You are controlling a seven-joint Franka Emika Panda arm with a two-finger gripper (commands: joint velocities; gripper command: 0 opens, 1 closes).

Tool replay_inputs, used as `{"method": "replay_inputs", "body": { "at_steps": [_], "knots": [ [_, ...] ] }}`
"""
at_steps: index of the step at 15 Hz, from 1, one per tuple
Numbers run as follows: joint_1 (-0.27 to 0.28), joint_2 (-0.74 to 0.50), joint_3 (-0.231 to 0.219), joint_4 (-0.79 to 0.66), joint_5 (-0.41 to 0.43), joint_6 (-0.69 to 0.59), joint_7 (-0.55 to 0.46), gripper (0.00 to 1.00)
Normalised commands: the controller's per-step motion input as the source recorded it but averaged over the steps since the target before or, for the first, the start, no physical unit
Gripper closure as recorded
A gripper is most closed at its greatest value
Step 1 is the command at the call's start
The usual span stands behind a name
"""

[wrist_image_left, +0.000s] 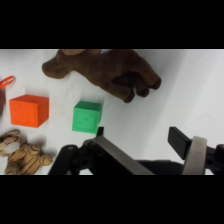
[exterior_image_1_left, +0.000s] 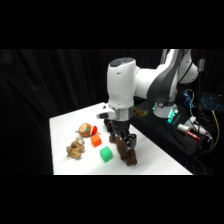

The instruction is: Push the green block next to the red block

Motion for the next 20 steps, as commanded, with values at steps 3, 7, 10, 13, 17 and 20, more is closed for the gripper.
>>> {"method": "replay_inputs", "body": {
  "at_steps": [3, 7, 10, 13, 17, 20],
  "knots": [
    [0.132, 0.35, -0.076, 0.33, -0.232, 0.21, 0.27, 0.00],
    [0.107, 0.32, -0.101, 0.27, -0.118, 0.18, 0.19, 0.00],
    [0.063, 0.33, -0.042, 0.23, 0.044, 0.16, 0.08, 0.00],
    [0.034, 0.29, 0.005, 0.22, 0.136, 0.14, 0.02, 0.00],
    [0.040, 0.20, 0.001, 0.18, 0.120, 0.10, 0.00, 0.00],
    [0.047, 0.08, -0.070, 0.09, 0.052, 0.09, -0.01, 0.00]
  ]
}}
